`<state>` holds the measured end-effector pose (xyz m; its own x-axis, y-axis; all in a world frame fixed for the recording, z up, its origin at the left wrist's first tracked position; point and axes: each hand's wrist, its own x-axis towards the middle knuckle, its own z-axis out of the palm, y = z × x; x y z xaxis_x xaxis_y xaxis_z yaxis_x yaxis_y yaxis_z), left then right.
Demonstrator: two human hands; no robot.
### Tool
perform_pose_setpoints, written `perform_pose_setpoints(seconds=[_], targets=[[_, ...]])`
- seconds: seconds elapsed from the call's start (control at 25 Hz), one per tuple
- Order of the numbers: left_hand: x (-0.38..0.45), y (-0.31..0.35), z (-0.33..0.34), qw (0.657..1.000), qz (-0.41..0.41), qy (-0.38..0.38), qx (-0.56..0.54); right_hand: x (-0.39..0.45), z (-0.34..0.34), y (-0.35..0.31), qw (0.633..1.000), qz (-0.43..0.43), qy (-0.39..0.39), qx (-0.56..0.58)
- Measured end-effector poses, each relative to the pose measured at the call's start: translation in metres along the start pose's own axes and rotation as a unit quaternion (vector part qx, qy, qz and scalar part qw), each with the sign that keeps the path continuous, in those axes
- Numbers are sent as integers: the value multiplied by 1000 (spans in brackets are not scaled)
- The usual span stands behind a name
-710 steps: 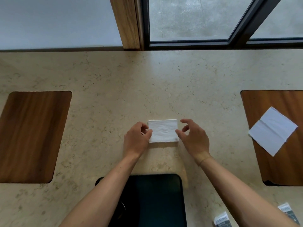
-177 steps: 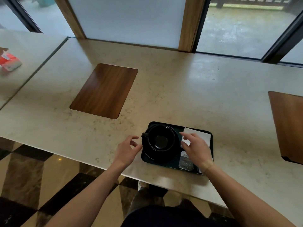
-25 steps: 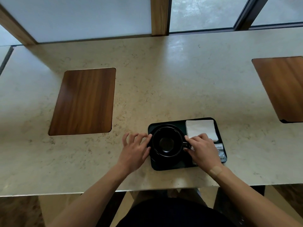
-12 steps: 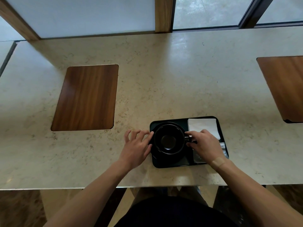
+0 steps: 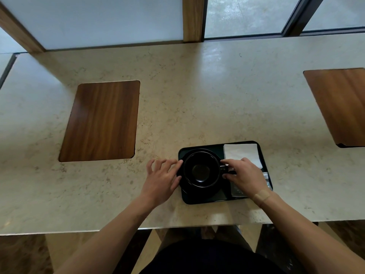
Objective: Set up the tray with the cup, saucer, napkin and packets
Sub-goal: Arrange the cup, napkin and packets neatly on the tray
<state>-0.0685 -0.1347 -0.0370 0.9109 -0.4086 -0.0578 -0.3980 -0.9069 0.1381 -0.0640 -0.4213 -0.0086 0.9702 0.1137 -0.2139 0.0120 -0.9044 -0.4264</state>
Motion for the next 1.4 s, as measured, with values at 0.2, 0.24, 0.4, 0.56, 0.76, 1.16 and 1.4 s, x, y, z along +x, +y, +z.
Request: perform_pose_setpoints(seconds=[0.2,0.24,0.4,0.56,0.76,1.16,1.4], targets=[[6,-9,-12,998,-12,67,-10,-17,-12,26,999,7,47,10],[12,-7,-18,996,-12,85,-13,-19,-16,32,998,3,65,0],[49,28,-48,988,-31,144,-49,-19,-34,62,990,-34,132,-47],[80,89,-66,989,-18,138,-47,-16,-46,90,983,-73,149,-76],[101,151,-55,996,1,84,25,-8,-57,119,974,-129,151,-113],[127,176,-36,988,-47,-115,93,9,-36,127,978,-134,92,-128],[126,173,-24,985,-25,-135,108,8,-23,123,979,-108,79,-156]])
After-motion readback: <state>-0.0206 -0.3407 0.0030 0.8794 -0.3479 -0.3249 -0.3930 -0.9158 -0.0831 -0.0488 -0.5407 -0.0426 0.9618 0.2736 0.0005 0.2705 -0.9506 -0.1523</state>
